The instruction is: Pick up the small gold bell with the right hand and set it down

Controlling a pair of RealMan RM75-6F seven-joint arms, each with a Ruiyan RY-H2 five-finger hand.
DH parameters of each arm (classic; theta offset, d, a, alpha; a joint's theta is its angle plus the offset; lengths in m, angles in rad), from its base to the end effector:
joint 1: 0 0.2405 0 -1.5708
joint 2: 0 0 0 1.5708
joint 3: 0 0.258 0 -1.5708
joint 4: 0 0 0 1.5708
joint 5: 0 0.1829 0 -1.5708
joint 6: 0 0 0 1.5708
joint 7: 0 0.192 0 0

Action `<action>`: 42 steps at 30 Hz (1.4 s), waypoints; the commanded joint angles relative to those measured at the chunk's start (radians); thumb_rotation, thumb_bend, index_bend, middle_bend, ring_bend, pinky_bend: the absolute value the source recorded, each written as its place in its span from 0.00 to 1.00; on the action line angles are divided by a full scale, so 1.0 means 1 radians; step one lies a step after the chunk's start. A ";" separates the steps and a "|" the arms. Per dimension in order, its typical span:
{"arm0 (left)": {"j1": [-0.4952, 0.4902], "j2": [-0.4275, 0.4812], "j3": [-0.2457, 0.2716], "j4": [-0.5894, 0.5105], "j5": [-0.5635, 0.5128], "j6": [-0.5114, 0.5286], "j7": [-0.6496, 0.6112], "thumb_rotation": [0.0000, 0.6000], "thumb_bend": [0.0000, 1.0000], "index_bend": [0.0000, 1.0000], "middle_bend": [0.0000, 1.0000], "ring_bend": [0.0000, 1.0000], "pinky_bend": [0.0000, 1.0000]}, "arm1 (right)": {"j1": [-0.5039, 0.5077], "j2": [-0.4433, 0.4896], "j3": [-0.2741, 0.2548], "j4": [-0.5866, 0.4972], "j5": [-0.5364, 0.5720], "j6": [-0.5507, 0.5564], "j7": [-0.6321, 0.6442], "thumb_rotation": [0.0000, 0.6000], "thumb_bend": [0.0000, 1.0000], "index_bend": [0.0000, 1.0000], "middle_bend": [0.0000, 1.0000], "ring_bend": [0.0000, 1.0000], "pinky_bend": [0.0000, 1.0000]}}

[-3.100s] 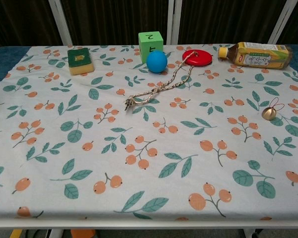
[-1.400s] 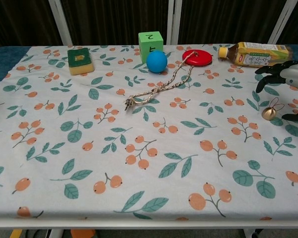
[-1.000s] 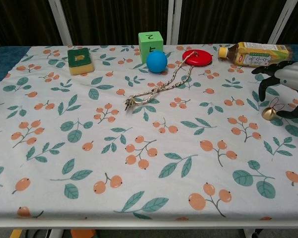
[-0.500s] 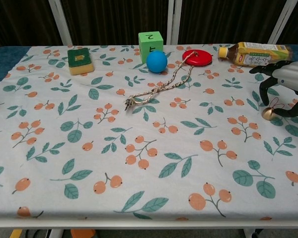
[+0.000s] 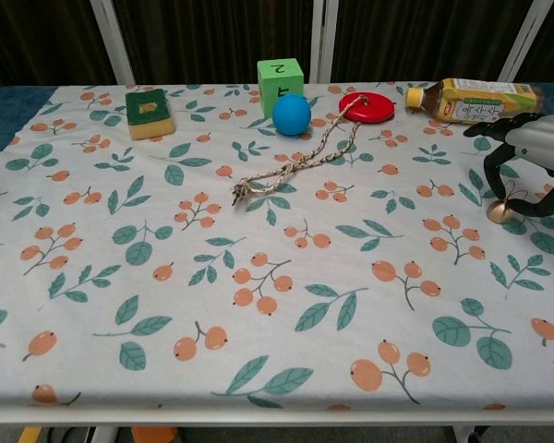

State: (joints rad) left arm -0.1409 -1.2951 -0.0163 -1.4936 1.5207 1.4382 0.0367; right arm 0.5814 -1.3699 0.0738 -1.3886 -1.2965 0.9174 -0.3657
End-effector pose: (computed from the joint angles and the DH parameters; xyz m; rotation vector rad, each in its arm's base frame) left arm -0.2979 0.2376 0.1216 -1.4776 -0.9351 -0.9229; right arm -0.2429 -0.3601 0.0409 1.9308 -0.7218 0.5827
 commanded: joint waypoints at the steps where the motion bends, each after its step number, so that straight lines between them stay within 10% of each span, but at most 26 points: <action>1: 0.000 0.000 0.000 0.000 -0.001 -0.001 -0.001 1.00 0.00 0.00 0.00 0.00 0.01 | 0.001 0.001 -0.001 0.000 0.001 0.000 -0.001 1.00 0.32 0.55 0.04 0.00 0.00; 33: -0.005 0.002 0.002 -0.009 0.001 -0.010 0.001 1.00 0.00 0.00 0.00 0.00 0.01 | -0.006 0.144 0.023 -0.182 -0.112 0.108 0.173 1.00 0.36 0.73 0.11 0.00 0.00; 42: -0.007 0.002 0.004 -0.008 -0.003 -0.019 0.001 1.00 0.00 0.00 0.00 0.00 0.01 | -0.027 0.090 0.031 -0.125 -0.060 0.152 0.013 1.00 0.36 0.77 0.13 0.00 0.00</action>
State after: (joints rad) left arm -0.1481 -1.2925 -0.0121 -1.5018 1.5184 1.4202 0.0382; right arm 0.5625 -1.2662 0.1079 -1.4986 -1.3719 1.0687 -0.3509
